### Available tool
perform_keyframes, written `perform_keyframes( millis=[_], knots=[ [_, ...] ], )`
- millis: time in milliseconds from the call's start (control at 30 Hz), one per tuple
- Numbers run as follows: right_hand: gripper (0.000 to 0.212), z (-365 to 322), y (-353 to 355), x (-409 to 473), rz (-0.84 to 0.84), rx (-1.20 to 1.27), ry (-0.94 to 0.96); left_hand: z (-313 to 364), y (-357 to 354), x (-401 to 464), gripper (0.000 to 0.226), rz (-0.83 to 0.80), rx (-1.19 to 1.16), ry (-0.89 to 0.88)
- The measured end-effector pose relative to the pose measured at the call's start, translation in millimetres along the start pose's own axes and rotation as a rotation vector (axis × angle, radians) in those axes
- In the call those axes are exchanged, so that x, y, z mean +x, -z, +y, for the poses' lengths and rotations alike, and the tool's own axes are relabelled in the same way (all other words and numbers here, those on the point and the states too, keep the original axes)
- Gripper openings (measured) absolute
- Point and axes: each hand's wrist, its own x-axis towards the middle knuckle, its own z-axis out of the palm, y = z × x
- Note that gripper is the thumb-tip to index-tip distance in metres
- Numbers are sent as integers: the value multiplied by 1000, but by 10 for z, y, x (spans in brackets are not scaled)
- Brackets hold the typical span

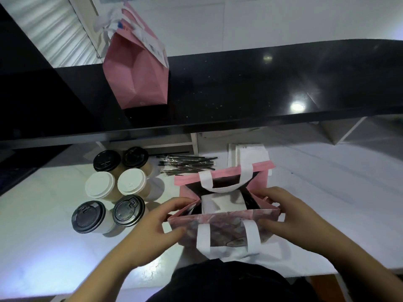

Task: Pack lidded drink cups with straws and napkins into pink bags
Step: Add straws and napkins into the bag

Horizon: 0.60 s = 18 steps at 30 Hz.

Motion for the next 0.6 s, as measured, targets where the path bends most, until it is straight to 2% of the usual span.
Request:
perform_keyframes(
  millis=[100, 233, 367, 433, 533, 600],
  knots=[
    [64, 44, -43, 53, 12, 106, 15, 16, -66, 134, 50, 40, -166, 28],
    [24, 4, -50, 113, -22, 291, -38, -62, -126, 207, 33, 104, -355, 115],
    [14, 46, -57, 151, 57, 427, -133, -136, -168, 285, 30, 272, -477, 190],
    [35, 101, -44, 185, 106, 470, -191, -182, -151, 322, 44, 334, -459, 204],
    [78, 147, 39, 252, 51, 413, -203, -217, -79, 351, 76, 267, -350, 162],
    [79, 149, 85, 306, 25, 322, -157, -240, -41, 383, 69, 254, -177, 115]
  ],
)
